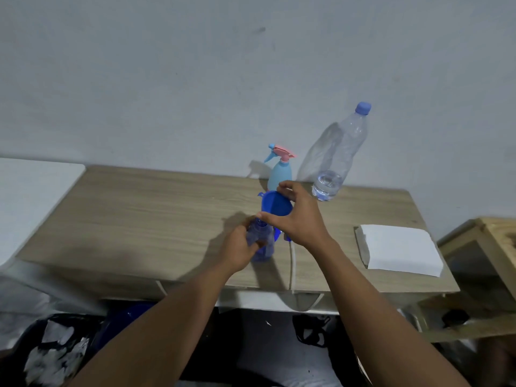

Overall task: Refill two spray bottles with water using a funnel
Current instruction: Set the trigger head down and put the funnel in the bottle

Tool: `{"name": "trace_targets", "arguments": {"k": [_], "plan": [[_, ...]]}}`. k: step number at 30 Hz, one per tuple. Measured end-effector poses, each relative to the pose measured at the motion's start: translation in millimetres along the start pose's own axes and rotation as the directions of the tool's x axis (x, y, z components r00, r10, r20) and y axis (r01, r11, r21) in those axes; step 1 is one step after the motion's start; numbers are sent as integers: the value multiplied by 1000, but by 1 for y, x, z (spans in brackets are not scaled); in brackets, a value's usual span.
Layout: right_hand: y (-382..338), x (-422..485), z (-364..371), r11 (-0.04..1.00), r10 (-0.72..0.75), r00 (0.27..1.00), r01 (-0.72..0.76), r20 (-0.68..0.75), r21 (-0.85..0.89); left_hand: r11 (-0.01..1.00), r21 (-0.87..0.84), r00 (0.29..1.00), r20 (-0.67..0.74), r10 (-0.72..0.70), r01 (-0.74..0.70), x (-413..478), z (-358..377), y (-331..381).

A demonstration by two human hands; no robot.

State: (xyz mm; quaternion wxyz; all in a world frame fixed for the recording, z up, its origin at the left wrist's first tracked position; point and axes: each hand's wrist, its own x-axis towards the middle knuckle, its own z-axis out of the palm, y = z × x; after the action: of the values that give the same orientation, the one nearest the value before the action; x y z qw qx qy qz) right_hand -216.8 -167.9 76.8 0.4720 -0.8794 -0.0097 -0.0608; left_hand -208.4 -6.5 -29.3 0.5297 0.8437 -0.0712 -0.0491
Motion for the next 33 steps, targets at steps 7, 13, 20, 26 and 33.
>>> {"name": "trace_targets", "arguments": {"k": [7,13,20,26,33], "plan": [[-5,9,17,989,-37,996,49,86,-143,998,13,998,10,-67,67,2,2,-6],[-4,9,22,987,-46,994,60,97,-150,992,-1,992,15,-124,124,4,3,-8],[-3,7,27,987,-65,993,79,98,-142,991,28,991,30,-130,129,-1,3,-8],[2,7,29,995,-61,994,68,93,-75,991,-24,990,32,-134,135,-2,4,-9],[25,-12,23,970,10,993,19,-117,243,994,54,994,-41,-97,99,-22,0,3]]}}
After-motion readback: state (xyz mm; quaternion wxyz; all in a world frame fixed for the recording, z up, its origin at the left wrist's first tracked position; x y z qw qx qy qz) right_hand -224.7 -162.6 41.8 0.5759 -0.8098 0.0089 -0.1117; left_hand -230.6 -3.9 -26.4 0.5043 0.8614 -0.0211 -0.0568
